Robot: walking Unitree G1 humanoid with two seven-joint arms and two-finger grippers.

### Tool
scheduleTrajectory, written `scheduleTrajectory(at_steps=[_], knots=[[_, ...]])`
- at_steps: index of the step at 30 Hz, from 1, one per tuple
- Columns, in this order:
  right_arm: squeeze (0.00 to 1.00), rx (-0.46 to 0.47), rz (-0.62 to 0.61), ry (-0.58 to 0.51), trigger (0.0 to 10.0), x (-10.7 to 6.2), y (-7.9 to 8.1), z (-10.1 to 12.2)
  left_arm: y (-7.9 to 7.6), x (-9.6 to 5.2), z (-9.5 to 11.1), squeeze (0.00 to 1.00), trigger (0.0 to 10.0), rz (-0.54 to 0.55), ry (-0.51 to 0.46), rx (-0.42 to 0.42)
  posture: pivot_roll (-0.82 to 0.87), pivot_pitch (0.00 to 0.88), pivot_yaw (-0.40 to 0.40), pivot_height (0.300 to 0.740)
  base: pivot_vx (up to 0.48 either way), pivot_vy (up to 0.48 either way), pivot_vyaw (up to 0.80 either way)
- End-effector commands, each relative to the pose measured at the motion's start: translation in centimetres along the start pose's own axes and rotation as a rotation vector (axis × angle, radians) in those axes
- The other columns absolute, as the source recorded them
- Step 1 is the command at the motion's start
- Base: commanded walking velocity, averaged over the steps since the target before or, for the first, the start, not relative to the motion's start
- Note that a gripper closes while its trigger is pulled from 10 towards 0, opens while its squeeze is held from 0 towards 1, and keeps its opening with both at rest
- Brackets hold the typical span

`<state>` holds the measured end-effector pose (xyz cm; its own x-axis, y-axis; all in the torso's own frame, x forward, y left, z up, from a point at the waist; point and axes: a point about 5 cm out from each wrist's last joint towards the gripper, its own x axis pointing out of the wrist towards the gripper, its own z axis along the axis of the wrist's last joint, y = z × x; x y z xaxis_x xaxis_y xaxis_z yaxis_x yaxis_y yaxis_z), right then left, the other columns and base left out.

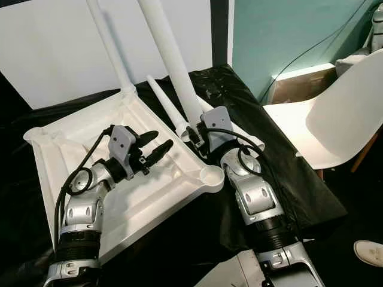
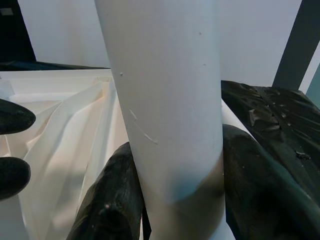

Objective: Building children table

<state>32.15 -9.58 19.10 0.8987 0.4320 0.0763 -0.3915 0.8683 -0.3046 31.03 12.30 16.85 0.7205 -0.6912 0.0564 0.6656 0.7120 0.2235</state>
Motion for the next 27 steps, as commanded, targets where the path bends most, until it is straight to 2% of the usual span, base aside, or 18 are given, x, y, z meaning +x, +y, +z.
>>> scheduleTrajectory(at_steps=[1, 2, 4, 6, 8, 12, 16, 17, 23, 27], knots=[[0.0, -0.005, 0.005, -0.021, 10.0, 0.0, 0.3, 0.6, 1.5, -0.6, -0.6, 0.0, 10.0, 0.275, 0.046, -0.03, -0.09, 0.0, 0.113, 0.74, 0.0, 0.0, 0.0], [0.0, -0.005, 0.004, -0.021, 10.0, 0.0, 0.3, 0.6, 1.1, -0.8, -1.2, 0.0, 10.0, 0.206, 0.092, -0.053, -0.09, 0.0, 0.113, 0.74, 0.0, 0.0, 0.0], [0.0, -0.005, 0.004, -0.021, 10.0, 0.0, 0.3, 0.6, 1.1, -0.8, -1.2, 0.0, 10.0, 0.206, 0.092, -0.053, -0.09, 0.0, 0.113, 0.74, 0.0, 0.0, 0.0], [0.0, -0.007, 0.003, -0.021, 10.0, 0.0, 0.2, 0.6, 0.2, -1.5, -2.3, 0.0, 10.0, 0.065, 0.184, -0.033, -0.09, 0.0, 0.113, 0.74, 0.0, 0.0, 0.0], [0.0, -0.008, 0.001, -0.021, 10.0, 0.0, 0.2, 0.6, -0.2, -2.0, -2.7, 0.0, 10.0, -0.003, 0.22, -0.028, -0.09, 0.0, 0.116, 0.74, 0.0, 0.0, 0.0], [0.0, -0.008, -0.001, -0.021, 10.0, 0.0, 0.1, 0.7, -0.3, -2.3, -2.6, 0.0, 10.0, -0.031, 0.213, -0.036, -0.09, 0.0, 0.117, 0.74, 0.0, 0.0, 0.0], [0.0, -0.005, 0.045, -0.006, 10.0, -0.9, 0.5, 0.2, -0.3, -2.6, -2.4, 0.0, 10.0, -0.053, 0.205, -0.05, -0.09, 0.0, 0.12, 0.74, 0.0, 0.0, 0.0], [0.0, -0.025, 0.077, -0.018, 10.0, -1.6, 0.7, 0.2, -0.4, -2.7, -2.4, 0.0, 10.0, -0.074, 0.21, -0.061, -0.09, 0.0, 0.12, 0.74, 0.0, 0.0, 0.0], [0.0, -0.008, 0.139, -0.071, 10.0, -2.4, 0.8, 1.5, -1.2, -3.1, -2.6, 0.0, 10.0, -0.152, 0.237, -0.091, -0.11, 0.0, 0.125, 0.74, 0.0, 0.0, 0.0], [0.0, -0.007, 0.167, -0.068, 10.0, -2.8, 0.9, 1.5, -1.3, -3.1, -2.5, 0.0, 10.0, -0.168, 0.237, -0.093, -0.11, 0.0, 0.125, 0.74, 0.0, 0.0, 0.0]])
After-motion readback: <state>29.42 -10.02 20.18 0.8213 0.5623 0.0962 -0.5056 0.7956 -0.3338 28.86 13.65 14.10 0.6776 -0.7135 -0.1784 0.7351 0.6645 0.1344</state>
